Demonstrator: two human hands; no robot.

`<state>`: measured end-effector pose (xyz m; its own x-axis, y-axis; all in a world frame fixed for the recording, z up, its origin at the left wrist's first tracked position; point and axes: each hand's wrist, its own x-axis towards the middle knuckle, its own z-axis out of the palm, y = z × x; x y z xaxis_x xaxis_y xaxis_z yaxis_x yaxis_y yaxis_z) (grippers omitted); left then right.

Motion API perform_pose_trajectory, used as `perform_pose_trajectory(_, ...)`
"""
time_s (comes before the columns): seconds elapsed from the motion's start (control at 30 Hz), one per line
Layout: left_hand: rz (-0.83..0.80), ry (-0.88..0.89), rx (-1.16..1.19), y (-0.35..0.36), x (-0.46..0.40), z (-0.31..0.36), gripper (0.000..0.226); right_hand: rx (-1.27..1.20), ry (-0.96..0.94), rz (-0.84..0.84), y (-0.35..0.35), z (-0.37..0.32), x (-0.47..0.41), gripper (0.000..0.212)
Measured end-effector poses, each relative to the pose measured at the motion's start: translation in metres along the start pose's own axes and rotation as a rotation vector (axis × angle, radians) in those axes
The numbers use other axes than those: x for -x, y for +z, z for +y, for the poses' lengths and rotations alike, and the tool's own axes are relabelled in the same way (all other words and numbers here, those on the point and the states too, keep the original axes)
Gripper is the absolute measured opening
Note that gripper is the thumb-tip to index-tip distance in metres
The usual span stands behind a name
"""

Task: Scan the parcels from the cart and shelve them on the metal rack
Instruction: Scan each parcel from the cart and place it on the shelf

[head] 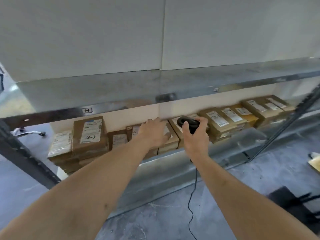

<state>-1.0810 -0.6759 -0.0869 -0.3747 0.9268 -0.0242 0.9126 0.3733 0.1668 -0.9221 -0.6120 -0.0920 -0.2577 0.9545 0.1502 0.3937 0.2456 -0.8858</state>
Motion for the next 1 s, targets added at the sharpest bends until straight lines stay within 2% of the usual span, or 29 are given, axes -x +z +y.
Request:
perform_pose_trajectory(0.2, -0.005, 0.260, 0.006, -0.004, -0.020, 0.084, 0.059, 0.057, 0.068, 0.234, -0.088, 0.017, 0.016, 0.034)
perform_pose_trajectory(0.33, -0.003, 0.411, -0.019, -0.004, -0.025, 0.150, 0.050, 0.090, 0.125, 0.374, -0.146, 0.035, 0.027, 0.032)
perform_pose_trajectory(0.53, 0.014, 0.585, -0.041, -0.011, -0.024, 0.263, 0.057, 0.123, 0.177, 0.559, -0.239, 0.068, 0.035, 0.028)
perform_pose_trajectory(0.73, 0.031, 0.715, -0.049, -0.008, -0.025, 0.389, 0.057, 0.129, 0.199, 0.681, -0.344, 0.109, 0.032, 0.030)
perform_pose_trajectory(1.0, 0.014, 0.793, -0.027, 0.014, -0.020, 0.568, 0.063, 0.159, 0.218, 0.771, -0.496, 0.175, 0.028, 0.036)
